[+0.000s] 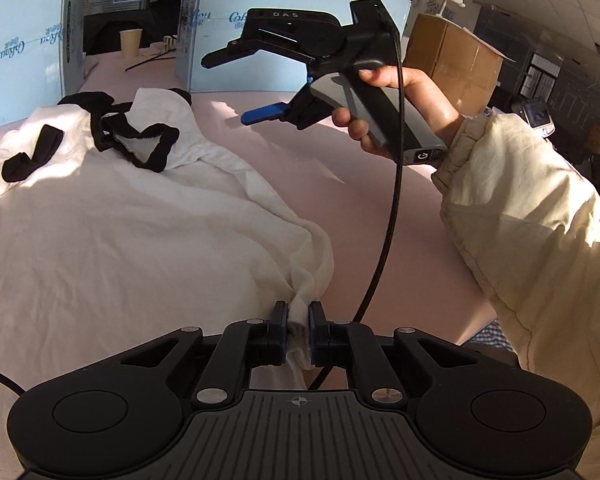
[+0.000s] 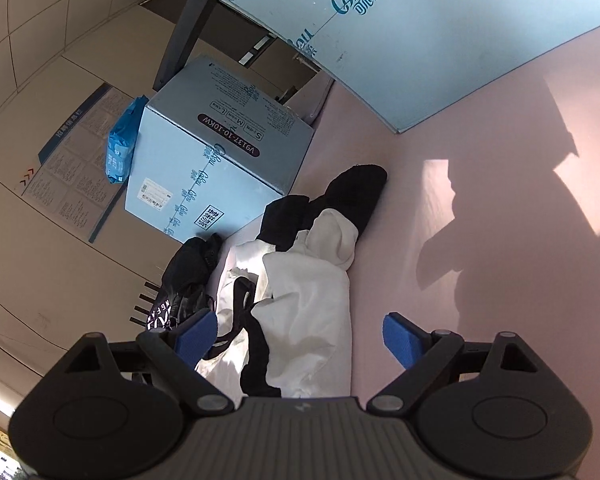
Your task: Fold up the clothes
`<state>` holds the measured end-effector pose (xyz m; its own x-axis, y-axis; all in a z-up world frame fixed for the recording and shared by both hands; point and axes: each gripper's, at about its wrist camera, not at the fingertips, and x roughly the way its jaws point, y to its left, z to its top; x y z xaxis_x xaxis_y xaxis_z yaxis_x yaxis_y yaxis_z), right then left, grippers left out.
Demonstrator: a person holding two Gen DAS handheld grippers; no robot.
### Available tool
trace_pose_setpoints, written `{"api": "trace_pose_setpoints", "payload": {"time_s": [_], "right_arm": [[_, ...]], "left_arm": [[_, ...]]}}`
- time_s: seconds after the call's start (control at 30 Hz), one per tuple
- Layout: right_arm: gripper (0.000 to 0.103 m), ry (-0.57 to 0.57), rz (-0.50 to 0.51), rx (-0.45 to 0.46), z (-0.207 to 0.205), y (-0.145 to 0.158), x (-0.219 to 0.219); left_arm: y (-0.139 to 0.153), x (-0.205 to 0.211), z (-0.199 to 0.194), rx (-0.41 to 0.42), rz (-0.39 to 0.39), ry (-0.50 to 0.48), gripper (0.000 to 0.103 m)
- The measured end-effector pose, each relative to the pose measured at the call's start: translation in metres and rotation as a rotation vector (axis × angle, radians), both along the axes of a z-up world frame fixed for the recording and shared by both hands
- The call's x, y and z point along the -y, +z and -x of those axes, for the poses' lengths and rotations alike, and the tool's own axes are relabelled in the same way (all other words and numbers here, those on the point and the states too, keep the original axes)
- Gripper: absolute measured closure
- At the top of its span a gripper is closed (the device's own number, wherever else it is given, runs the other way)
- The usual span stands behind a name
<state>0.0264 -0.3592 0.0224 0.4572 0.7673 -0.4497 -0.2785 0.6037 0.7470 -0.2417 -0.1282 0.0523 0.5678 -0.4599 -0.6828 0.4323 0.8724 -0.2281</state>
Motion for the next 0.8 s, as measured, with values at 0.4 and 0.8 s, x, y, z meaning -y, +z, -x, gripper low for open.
{"api": "trace_pose_setpoints", "payload": {"time_s": [0.4,0.8], "right_arm": [[0.057,0.005,0.218,-0.011,-0.089,-0.012,-0.079],[0.093,-0.058,0.187,0.034,-0.087,0.0,-0.068]], "left_arm": [[-0.002,-0.024,-0.04,-0.052,0.095,-0.051,0.093],[0.011,-0.034,-0.04,-0.013,0.213,-0.076,0.093]]}}
